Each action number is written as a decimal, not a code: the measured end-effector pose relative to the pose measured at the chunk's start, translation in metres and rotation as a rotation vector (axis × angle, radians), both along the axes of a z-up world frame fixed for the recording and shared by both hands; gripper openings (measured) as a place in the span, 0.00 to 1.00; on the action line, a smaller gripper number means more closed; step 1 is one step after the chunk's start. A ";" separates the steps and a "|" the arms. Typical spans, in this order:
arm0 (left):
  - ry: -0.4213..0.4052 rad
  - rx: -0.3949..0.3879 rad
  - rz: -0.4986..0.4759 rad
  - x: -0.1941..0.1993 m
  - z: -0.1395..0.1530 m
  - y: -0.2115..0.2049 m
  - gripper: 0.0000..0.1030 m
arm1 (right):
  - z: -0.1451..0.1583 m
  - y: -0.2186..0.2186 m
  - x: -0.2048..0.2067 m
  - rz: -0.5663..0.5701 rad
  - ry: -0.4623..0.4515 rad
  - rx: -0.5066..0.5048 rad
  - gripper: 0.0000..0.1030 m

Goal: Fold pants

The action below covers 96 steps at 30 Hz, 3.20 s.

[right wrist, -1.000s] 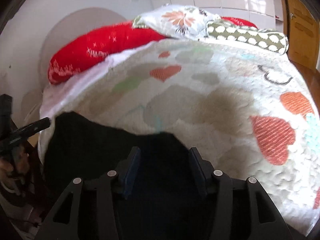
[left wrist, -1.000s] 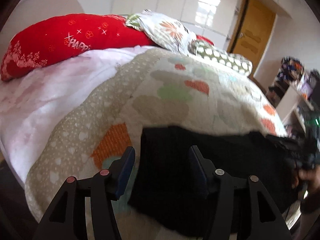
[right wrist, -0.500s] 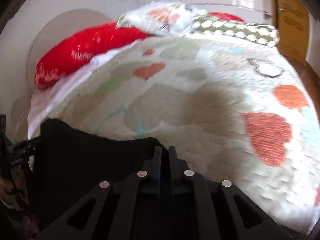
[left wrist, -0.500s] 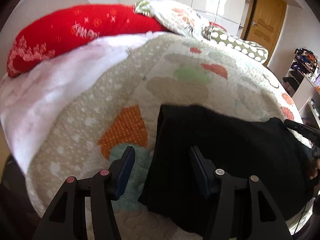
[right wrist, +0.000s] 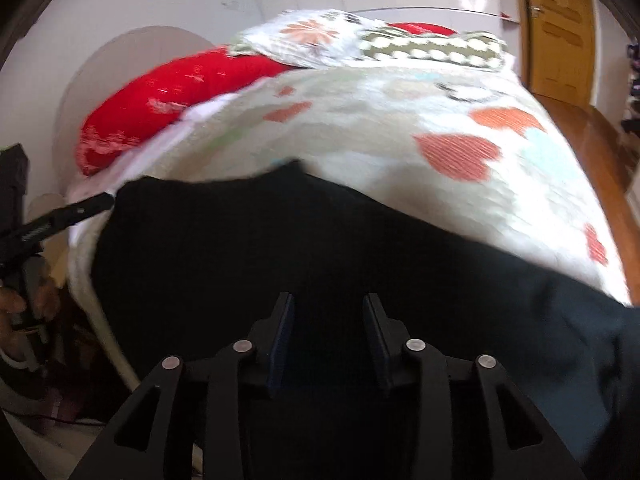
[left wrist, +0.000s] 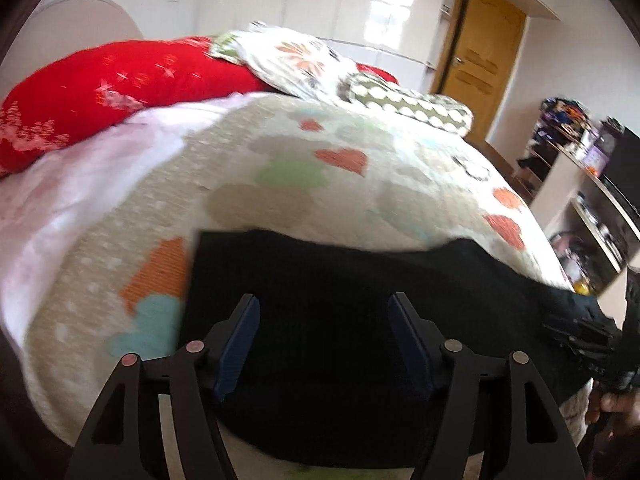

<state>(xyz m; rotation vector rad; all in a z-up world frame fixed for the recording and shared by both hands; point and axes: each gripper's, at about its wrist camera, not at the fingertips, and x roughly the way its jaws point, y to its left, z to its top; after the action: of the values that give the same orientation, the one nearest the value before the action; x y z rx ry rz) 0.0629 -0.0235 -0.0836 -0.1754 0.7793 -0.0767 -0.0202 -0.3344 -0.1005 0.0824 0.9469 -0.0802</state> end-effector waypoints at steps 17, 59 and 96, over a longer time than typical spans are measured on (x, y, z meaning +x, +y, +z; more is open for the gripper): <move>0.049 0.059 -0.088 0.023 -0.008 -0.043 0.68 | 0.053 -0.086 -0.101 -0.258 -0.119 0.023 0.47; 0.152 0.052 -0.797 0.126 -0.025 -0.313 0.79 | 0.038 -0.132 -0.169 -0.410 -0.179 0.223 0.59; 0.167 -0.267 -0.230 0.067 -0.020 -0.053 0.76 | 0.035 0.018 -0.016 0.117 -0.099 0.289 0.46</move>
<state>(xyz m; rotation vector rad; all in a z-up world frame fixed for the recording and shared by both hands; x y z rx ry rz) 0.1294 -0.0767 -0.1034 -0.3475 0.9523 -0.3893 -0.0367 -0.3166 -0.0655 0.2945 0.8576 0.1685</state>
